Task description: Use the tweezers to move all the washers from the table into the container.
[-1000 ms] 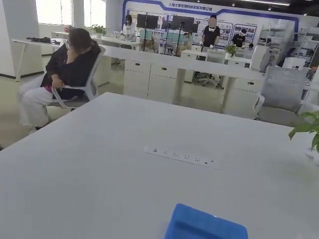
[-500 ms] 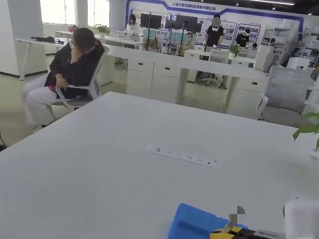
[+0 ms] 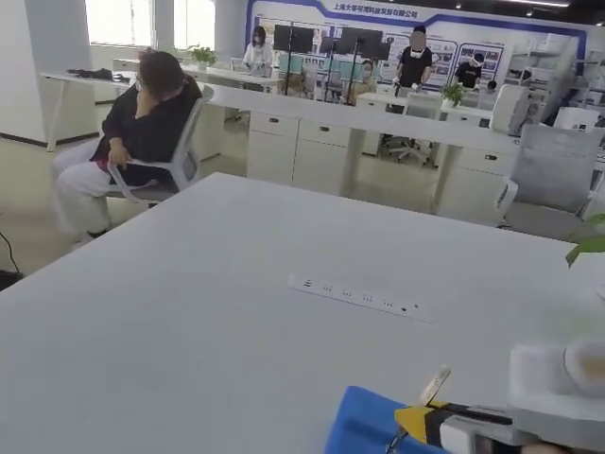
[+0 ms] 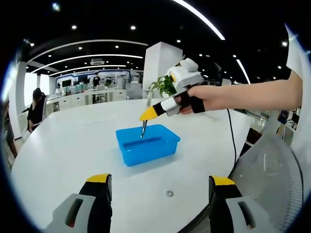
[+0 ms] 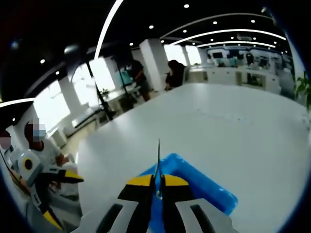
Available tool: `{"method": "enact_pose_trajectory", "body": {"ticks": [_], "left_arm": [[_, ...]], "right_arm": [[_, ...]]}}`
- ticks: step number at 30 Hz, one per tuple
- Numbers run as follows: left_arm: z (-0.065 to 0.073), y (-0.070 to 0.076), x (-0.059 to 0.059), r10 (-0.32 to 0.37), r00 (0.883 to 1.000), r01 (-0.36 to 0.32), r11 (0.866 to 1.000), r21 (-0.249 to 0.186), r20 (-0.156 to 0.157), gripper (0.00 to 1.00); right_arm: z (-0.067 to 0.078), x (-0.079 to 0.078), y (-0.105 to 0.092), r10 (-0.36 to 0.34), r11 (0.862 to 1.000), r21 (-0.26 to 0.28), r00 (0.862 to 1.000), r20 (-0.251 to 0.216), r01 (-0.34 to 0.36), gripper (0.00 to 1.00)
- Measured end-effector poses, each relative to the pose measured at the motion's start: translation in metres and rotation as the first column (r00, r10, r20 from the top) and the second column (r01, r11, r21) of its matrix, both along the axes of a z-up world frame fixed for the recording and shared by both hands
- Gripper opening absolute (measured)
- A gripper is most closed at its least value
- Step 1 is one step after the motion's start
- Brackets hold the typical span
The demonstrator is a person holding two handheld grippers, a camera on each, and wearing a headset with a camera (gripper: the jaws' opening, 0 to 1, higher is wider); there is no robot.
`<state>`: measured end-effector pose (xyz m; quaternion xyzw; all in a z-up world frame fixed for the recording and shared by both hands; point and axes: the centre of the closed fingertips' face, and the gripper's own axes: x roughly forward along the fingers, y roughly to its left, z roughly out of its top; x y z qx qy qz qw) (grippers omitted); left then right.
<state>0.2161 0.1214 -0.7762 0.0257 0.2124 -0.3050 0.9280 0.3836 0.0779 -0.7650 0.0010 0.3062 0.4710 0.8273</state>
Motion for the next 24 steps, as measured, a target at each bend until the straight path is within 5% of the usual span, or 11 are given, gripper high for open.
{"method": "enact_pose_trajectory", "body": {"ticks": [14,24], "left_arm": [[-0.001,0.0,-0.001,-0.004,1.0,0.004,1.0,0.001,-0.002,0.83],[-0.001,-0.001,-0.001,-0.007,1.0,0.007,1.0,0.001,-0.005,0.83]], "right_arm": [[-0.037,0.02,0.001,-0.02,0.997,-0.079,0.998,-0.054,0.016,0.03],[-0.049,0.024,0.004,-0.013,0.994,-0.108,0.998,-0.069,0.005,0.03]]}}
